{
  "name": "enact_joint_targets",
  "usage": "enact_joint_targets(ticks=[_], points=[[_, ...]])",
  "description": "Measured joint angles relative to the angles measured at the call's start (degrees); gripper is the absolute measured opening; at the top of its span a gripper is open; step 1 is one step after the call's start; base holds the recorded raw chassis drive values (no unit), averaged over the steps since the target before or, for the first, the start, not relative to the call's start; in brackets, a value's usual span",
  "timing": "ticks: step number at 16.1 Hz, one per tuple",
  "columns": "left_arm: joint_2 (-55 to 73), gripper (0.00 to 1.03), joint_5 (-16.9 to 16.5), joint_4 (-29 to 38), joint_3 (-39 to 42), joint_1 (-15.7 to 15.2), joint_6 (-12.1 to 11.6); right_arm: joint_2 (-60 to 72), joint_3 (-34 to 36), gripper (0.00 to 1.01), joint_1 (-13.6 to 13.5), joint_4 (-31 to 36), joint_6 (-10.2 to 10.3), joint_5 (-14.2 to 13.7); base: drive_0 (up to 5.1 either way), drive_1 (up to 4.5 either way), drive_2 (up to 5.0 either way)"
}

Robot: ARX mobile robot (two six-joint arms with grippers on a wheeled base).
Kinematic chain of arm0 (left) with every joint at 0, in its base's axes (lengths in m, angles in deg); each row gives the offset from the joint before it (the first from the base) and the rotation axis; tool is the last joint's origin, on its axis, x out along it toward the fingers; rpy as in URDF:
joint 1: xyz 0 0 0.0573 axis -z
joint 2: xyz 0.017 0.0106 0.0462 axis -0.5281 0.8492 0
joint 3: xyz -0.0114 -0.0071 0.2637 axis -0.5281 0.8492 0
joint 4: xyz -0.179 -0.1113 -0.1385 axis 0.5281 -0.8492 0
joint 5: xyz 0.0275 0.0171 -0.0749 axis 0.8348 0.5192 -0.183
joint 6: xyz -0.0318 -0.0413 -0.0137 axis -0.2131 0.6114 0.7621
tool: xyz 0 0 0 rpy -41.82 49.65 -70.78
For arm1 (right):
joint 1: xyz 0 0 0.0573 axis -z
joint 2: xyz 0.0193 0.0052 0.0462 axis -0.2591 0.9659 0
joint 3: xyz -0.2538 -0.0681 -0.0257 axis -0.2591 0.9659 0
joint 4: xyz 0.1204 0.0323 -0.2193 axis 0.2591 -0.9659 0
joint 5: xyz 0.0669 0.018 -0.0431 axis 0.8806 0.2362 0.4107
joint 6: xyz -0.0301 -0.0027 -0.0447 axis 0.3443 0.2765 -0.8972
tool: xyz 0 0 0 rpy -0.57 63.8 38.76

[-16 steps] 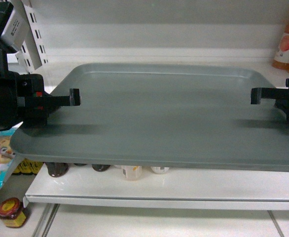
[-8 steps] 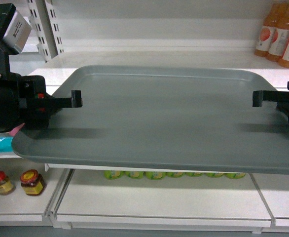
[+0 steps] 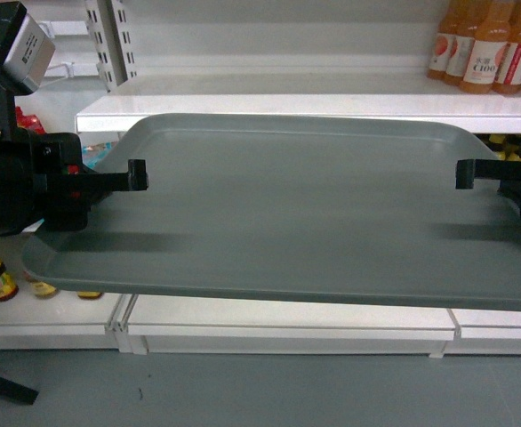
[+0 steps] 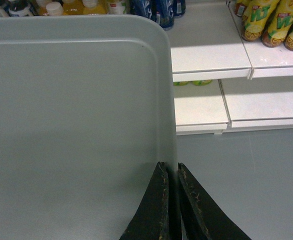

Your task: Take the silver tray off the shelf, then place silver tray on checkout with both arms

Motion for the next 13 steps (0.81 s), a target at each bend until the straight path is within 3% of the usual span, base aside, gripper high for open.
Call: enact_joint_targets(ticks=[13], points=[[0.0,0.03,-0.1,0.0,0.0,-0.1,0.0,0.0,0.1,0.03,0.0,0.2,0.0,0.0,0.0,-4.14,4.2]])
